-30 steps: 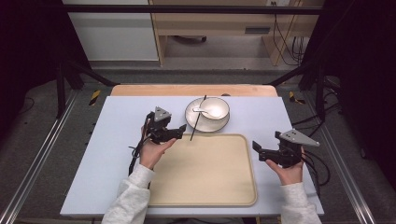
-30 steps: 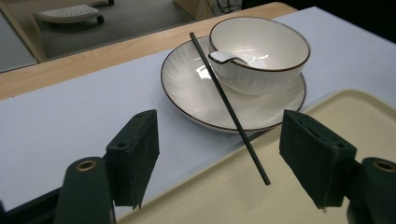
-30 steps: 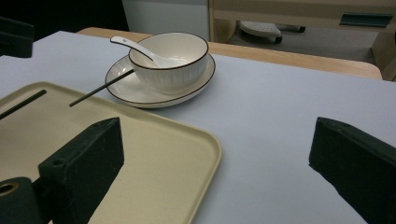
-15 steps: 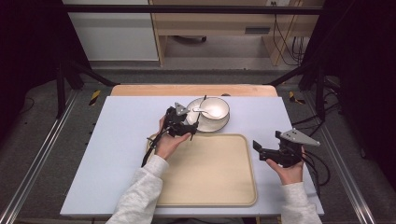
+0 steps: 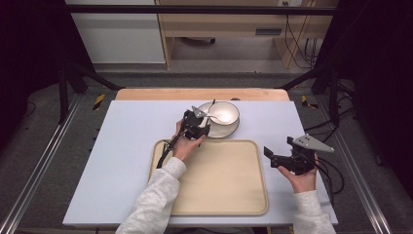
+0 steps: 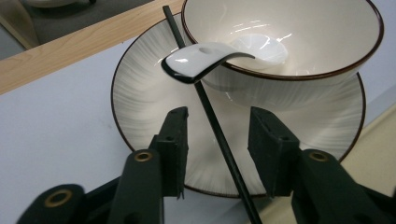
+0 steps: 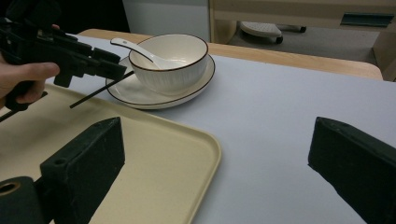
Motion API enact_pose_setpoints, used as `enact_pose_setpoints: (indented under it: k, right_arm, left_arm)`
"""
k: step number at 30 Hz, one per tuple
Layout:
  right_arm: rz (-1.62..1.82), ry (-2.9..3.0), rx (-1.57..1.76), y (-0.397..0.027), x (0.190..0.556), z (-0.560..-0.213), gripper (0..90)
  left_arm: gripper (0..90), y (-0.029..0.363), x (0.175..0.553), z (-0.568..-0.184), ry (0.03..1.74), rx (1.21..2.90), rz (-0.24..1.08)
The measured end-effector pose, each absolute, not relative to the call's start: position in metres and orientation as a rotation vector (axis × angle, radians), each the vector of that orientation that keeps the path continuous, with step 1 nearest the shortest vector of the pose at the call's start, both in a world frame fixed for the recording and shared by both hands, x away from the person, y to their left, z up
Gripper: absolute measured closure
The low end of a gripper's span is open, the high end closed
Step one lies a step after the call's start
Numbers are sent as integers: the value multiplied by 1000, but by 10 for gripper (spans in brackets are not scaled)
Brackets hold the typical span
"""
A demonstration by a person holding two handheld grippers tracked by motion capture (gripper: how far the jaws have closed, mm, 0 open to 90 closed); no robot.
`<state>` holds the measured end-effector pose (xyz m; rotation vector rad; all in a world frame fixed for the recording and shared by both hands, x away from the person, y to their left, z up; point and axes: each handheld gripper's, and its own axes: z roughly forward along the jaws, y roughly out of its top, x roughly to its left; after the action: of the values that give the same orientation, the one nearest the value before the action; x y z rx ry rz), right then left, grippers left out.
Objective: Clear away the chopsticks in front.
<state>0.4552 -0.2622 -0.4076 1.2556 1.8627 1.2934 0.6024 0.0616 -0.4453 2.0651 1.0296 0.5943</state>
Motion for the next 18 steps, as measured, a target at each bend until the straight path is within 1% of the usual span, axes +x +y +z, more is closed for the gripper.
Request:
enact_pose_setpoints:
  k: [1, 2, 5, 6, 8, 11, 12, 13, 14, 18]
  right_arm:
    - [1293, 1863, 1256, -262, 455, -408, 42]
    - [1297, 1864, 1250, -263, 455, -407, 42]
    - [1303, 1858, 1257, -263, 455, -407, 43]
    - [1303, 1857, 1255, -263, 455, -407, 43]
    - [1305, 1857, 1256, -263, 455, -407, 44]
    - [1302, 1860, 1256, -263, 455, -407, 44]
    - [1301, 1860, 1255, -263, 455, -407, 44]
    - [1301, 1860, 1255, -263, 455, -407, 44]
    - [1302, 1857, 1256, -263, 455, -407, 45]
    - [1298, 1865, 1252, -263, 455, -407, 45]
  left_arm:
    - [585, 60, 604, -446, 1031, 2064, 597]
    - [614, 59, 605, -448, 1041, 2054, 597]
    - [663, 59, 609, -451, 1057, 2055, 590]
    - [663, 59, 610, -453, 1060, 2065, 586]
    - [709, 58, 611, -455, 1068, 2064, 574]
    - [737, 56, 613, -456, 1063, 2078, 570]
    - [768, 55, 613, -456, 1063, 2078, 573]
    - [768, 54, 613, -456, 1068, 2080, 576]
    - [798, 53, 614, -456, 1077, 2077, 582]
    - [833, 54, 615, -456, 1116, 2057, 594]
